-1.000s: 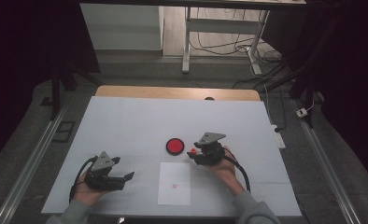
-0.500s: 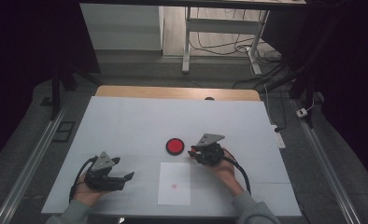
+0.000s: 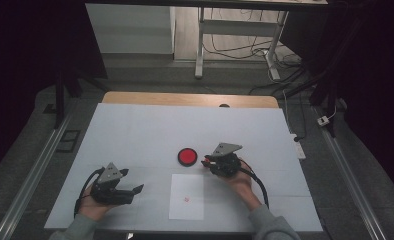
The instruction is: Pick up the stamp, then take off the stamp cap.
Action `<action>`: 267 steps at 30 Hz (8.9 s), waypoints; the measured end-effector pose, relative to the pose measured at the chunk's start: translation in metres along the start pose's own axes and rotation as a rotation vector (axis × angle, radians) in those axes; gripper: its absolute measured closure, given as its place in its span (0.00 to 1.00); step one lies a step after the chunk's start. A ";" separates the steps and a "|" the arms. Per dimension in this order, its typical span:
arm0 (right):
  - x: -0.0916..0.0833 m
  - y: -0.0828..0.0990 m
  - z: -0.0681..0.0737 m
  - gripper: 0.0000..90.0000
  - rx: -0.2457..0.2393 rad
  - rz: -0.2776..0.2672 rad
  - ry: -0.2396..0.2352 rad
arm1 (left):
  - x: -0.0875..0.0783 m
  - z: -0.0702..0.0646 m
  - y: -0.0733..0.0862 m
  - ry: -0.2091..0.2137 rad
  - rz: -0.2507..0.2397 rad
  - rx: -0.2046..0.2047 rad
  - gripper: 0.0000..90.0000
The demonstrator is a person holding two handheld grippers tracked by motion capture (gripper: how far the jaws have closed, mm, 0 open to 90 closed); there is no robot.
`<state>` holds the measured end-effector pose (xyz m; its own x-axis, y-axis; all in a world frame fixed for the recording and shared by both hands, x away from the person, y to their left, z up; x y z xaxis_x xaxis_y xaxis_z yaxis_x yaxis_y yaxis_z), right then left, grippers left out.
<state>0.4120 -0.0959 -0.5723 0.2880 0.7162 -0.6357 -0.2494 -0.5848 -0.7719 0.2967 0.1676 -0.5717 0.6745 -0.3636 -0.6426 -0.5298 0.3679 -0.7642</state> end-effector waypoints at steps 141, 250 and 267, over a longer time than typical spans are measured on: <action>-0.036 -0.051 0.075 0.79 0.007 -0.245 -0.195 | 0.009 -0.042 -0.059 0.052 -0.075 0.136 0.22; -0.038 -0.056 0.076 0.80 0.034 -0.315 -0.225 | 0.058 -0.115 -0.098 0.138 -0.101 0.328 0.71; -0.038 -0.057 0.077 0.80 0.026 -0.334 -0.212 | 0.057 -0.113 -0.097 0.111 -0.124 0.363 0.72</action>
<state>0.3438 -0.0605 -0.5038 0.1611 0.9295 -0.3317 -0.1988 -0.2987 -0.9334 0.3282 0.0145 -0.5404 0.6520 -0.5071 -0.5637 -0.2183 0.5864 -0.7800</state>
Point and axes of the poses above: each handheld gripper's, and its own axes: x roughly forward along the jaws, y roughly out of its underside, z roughly to its left, the point moved 9 cm from there along x, roughly forward along the jaws, and after that the axes turned 10 degrees about -y, right-handed, at the moved point
